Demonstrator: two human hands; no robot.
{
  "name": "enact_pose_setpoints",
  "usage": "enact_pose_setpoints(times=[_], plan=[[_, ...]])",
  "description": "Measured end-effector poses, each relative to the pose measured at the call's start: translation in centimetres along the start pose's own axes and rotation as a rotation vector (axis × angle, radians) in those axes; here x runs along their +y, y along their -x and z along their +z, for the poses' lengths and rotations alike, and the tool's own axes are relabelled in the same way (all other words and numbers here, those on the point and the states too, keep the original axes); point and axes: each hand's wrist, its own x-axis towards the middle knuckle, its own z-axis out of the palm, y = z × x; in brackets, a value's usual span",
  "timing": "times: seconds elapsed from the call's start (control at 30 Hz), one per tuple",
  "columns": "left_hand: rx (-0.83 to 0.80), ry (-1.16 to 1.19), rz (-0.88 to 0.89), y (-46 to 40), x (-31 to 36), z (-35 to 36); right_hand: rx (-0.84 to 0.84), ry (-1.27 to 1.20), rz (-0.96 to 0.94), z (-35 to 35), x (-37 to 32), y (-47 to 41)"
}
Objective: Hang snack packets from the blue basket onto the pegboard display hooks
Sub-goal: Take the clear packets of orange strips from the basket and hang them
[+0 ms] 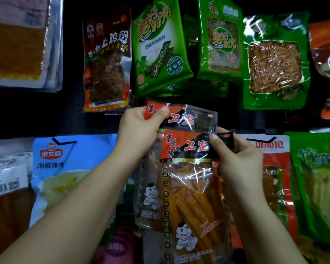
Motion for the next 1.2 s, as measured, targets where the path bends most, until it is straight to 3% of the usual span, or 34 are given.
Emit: enact_pose_setpoints(times=[0.5, 0.77, 1.0, 1.2], plan=[[0.021, -0.070, 0.003, -0.6, -0.8, 0.4, 0.028, 0.026, -0.108, 0.1, 0.0, -0.2], [0.011, -0.123, -0.056, -0.6, -3.8, 0.8, 0.034, 0.222, -0.191, 0.7, 3.4, 0.2], [-0.049, -0.112, -0.148, -2.1, -7.4, 1.1, 0.015, 0.300, -0.064, 2.1, 7.1, -1.9], [0.009, -0.288, -0.153, -4.2, -10.5, 2.6, 0.012, 0.277, 0.036, 3.5, 10.3, -4.1]])
